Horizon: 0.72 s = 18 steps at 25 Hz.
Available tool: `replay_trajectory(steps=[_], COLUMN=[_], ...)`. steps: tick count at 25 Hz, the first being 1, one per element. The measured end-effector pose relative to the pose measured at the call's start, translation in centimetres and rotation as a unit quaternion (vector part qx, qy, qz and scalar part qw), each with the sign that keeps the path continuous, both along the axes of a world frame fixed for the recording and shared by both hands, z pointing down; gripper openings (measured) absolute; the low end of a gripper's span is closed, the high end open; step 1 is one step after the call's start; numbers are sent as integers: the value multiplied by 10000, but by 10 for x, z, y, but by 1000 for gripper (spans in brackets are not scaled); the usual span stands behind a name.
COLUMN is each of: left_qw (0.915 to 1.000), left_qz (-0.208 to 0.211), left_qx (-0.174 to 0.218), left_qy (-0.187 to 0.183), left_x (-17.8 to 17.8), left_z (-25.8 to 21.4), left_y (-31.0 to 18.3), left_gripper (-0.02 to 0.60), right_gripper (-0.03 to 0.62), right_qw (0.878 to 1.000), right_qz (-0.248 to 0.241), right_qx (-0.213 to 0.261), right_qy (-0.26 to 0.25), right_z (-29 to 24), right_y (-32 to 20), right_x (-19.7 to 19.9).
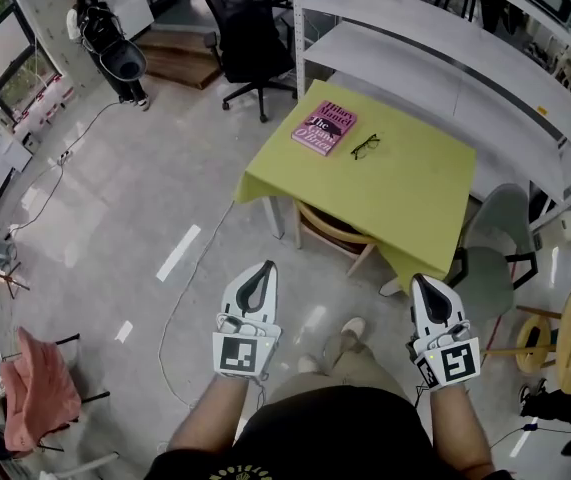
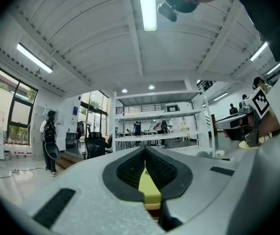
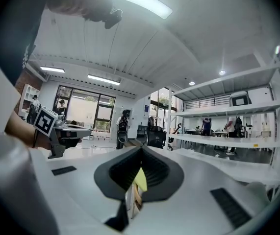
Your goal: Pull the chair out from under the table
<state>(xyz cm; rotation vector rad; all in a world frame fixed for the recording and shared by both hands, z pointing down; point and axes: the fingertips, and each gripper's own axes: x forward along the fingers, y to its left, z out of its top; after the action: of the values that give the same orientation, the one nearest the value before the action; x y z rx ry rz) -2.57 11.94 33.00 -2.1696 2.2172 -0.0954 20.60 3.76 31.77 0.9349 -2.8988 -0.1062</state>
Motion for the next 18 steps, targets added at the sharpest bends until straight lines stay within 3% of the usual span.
replay_trajectory(steps=[18], left_qw=[9994], left_qz=[-175], left_qx=[-308], left_qy=[-33], left_x=[-25], left_z=[16], left_y=[-64], left_gripper=[9], right_gripper=[6], right_qw=[9994], right_qz=[-260], right_qx=[-222], right_qy=[-107], right_z=[16], right_y=[-76], right_x=[-38])
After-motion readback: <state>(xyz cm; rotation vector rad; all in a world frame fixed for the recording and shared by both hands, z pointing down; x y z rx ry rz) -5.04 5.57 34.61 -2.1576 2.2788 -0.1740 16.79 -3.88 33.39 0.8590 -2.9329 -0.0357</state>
